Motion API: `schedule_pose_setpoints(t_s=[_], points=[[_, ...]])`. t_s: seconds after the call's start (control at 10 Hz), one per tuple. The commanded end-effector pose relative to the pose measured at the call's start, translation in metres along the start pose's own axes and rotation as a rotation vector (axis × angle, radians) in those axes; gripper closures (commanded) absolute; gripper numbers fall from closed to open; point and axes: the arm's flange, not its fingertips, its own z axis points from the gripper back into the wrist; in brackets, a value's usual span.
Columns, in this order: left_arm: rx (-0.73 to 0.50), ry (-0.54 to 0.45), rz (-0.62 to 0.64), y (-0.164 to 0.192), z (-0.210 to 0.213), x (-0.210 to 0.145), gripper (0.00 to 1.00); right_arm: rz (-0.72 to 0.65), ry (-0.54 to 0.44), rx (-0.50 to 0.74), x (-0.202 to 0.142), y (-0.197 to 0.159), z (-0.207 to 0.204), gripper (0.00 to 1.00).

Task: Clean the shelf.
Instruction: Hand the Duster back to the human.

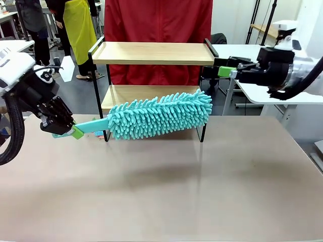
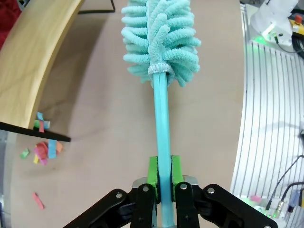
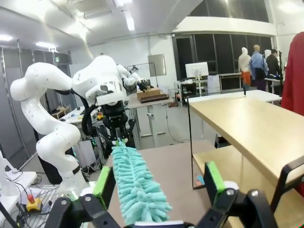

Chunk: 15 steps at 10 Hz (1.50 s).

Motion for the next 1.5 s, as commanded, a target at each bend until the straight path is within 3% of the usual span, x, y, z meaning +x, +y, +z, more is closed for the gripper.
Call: schedule_pose_setpoints(t_s=[0.0, 1.0, 1.4], points=[[-0.002, -0.011, 0.016, -0.002, 0.001, 0.002, 0.87, 0.038, 0.026, -0.036, -0.013, -0.003, -0.015, 0.00], [-0.002, -0.011, 0.016, -0.002, 0.001, 0.002, 0.87, -0.129, 0.211, 0.114, -0.065, -0.024, -0.046, 0.00], [-0.002, -0.011, 0.016, -0.002, 0.001, 0.002, 0.87, -0.158, 0.196, 0.155, -0.077, -0.025, -0.059, 0.00]])
